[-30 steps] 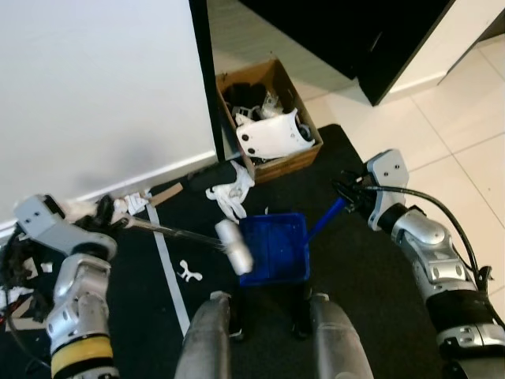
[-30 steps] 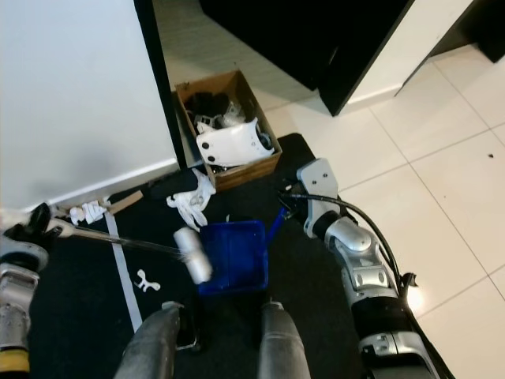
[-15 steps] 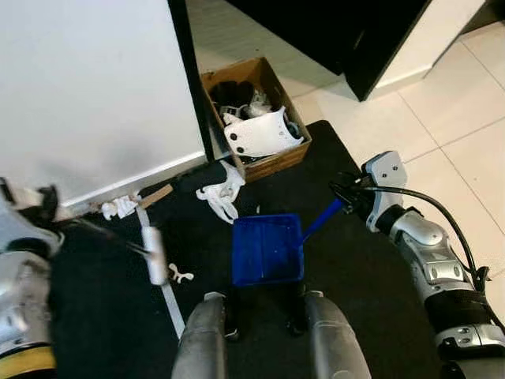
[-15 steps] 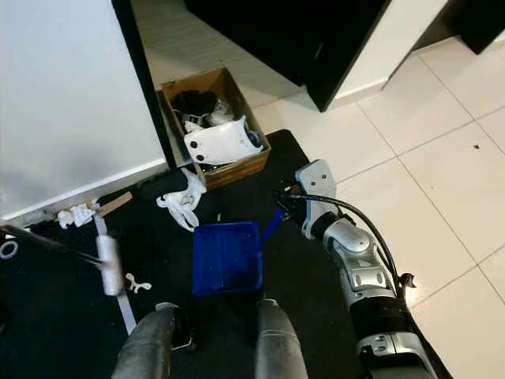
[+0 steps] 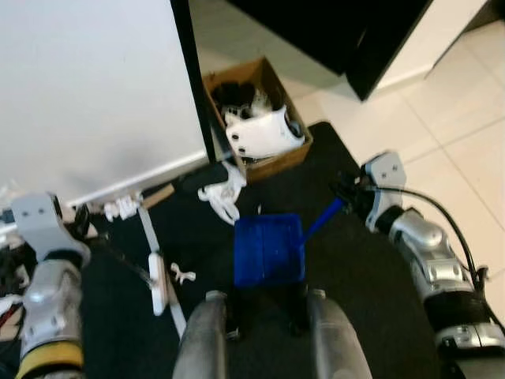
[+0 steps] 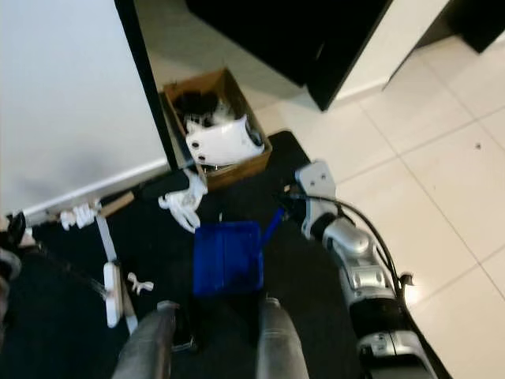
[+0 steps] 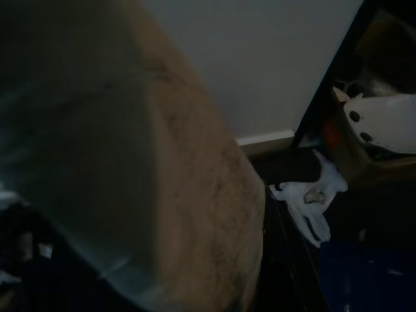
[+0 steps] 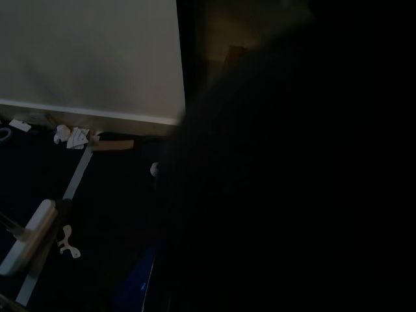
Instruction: Sweep floor
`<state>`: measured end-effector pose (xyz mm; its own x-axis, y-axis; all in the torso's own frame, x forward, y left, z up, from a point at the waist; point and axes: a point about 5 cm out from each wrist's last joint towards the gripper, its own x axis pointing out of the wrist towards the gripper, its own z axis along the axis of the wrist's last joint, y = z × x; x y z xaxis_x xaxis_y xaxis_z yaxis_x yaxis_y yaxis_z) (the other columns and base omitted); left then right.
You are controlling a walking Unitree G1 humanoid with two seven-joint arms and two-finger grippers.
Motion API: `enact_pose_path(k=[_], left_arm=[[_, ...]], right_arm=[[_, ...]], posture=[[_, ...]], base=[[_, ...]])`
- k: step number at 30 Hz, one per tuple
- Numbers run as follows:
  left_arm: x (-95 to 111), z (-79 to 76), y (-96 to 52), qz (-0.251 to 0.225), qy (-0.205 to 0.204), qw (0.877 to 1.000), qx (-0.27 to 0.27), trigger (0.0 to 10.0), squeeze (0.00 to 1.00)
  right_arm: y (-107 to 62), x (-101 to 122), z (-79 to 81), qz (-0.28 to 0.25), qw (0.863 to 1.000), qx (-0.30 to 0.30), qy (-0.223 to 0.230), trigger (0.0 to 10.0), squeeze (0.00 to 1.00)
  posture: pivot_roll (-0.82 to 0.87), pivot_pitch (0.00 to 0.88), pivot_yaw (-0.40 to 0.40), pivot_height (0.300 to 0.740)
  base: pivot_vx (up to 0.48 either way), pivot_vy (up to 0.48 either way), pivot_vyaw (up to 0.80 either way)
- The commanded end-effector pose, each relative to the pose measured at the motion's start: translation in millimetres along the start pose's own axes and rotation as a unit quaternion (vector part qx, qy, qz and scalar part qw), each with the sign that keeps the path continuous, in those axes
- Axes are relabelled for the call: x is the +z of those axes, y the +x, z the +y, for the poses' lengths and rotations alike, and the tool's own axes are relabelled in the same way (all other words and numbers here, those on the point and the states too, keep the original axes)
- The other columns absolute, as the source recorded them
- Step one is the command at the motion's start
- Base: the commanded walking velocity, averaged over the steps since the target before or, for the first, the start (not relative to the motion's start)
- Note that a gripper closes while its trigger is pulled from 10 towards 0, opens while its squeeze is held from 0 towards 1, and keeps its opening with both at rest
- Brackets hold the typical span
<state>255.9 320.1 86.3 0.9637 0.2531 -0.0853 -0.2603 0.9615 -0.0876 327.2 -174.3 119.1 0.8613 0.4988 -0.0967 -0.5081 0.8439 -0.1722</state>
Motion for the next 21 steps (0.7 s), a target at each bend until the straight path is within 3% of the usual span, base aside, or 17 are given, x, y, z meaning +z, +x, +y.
enact_pose_path(k=[1,4,5,7,12,21], left_arm=[[-40,-16.6,-11.0,0.072,-0.115,0.990,-0.025,10.0,0.00],[-41,-22.4,-10.2,0.072,-0.140,0.987,-0.039,10.0,0.00],[-43,-39.1,-7.1,0.073,-0.198,0.975,-0.071,10.0,0.00],[-43,-54.1,-4.3,0.073,-0.235,0.965,-0.094,10.0,0.00],[-37,-73.3,0.2,0.056,-0.279,0.951,-0.124,10.0,0.00],[-12,-72.1,0.9,0.017,-0.273,0.949,-0.156,10.0,0.00]], right_arm=[[-7.9,-8,-3.0,0.013,1.000,-0.005,0.005,10.0,0.00],[-7.9,-8,-3.1,0.013,1.000,-0.005,0.005,10.0,0.00],[-6.5,-7,-1.8,0.013,1.000,-0.005,0.006,10.0,0.00],[-4.7,-7,-0.7,0.011,1.000,-0.003,0.006,10.0,0.00],[-4.1,-5,-2.4,0.009,1.000,-0.004,0.005,10.0,0.00],[-7.7,-7,-4.2,0.011,1.000,-0.008,0.005,10.0,0.00]], posture=[[-0.10,0.343,-0.055,0.740],[-0.10,0.343,-0.055,0.740],[-0.10,0.342,-0.055,0.740],[-0.10,0.341,-0.056,0.740],[-0.11,0.339,-0.055,0.740],[-0.10,0.342,-0.050,0.740]], base=[[0.000,0.000,0.00],[0.000,0.000,0.00],[0.000,0.000,0.00],[0.000,0.000,0.00],[0.000,0.000,0.00],[0.000,0.000,0.00]])
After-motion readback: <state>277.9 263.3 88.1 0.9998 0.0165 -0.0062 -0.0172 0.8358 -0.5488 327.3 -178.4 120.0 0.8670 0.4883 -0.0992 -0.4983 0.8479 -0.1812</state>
